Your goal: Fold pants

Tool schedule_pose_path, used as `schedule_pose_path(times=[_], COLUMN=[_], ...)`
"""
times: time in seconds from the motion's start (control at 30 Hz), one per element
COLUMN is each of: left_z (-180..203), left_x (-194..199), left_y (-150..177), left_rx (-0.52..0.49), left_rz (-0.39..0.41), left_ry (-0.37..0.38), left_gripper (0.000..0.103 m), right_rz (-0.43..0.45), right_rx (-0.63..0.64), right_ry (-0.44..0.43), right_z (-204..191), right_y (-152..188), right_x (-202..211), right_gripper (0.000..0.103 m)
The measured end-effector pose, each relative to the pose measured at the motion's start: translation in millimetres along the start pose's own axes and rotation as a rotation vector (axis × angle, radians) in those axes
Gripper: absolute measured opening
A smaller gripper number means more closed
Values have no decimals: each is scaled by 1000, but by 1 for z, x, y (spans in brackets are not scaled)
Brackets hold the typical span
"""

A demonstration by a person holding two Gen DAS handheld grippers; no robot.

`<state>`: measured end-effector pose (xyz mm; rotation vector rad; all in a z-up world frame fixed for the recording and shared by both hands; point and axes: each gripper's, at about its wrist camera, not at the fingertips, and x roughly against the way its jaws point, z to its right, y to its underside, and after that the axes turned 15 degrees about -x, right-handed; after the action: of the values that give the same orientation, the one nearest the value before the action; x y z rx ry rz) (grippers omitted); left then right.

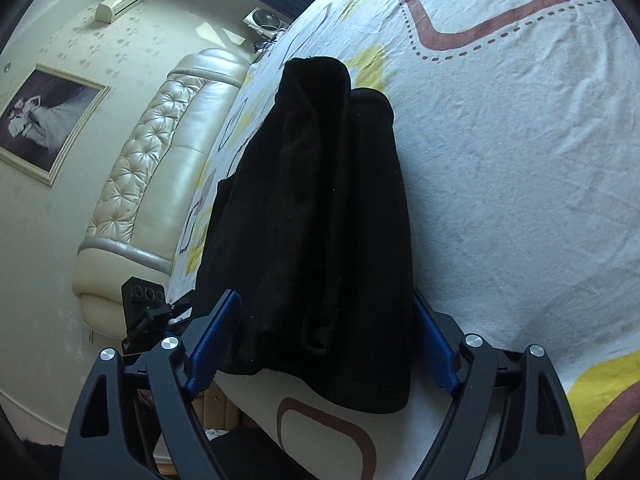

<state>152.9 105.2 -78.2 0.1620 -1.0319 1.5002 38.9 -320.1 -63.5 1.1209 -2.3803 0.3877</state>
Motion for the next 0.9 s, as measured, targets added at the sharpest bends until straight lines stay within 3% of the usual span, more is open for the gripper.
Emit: schedule_pose_path(times=[0.1, 0.2, 0.6, 0.9], left_z=[5, 17, 20, 11], left_x=[-2, 3, 5, 5], left_y=[-2, -4, 8, 16], left_rx=[14, -17, -42, -1], left_rz=[-7, -22, -44, -28], left_ry=[-16, -52, -38, 32], left_gripper=[38, 31, 31, 35], right_rz=[-15, -22, -72, -79], right_rx=[-64, -111, -138, -145], right_ry=[-29, -106, -95, -138], right_z=[9, 12, 31, 40], right_y=[-1, 0, 2, 1], right_x=[2, 9, 12, 10], right_gripper=[42, 37, 35, 35])
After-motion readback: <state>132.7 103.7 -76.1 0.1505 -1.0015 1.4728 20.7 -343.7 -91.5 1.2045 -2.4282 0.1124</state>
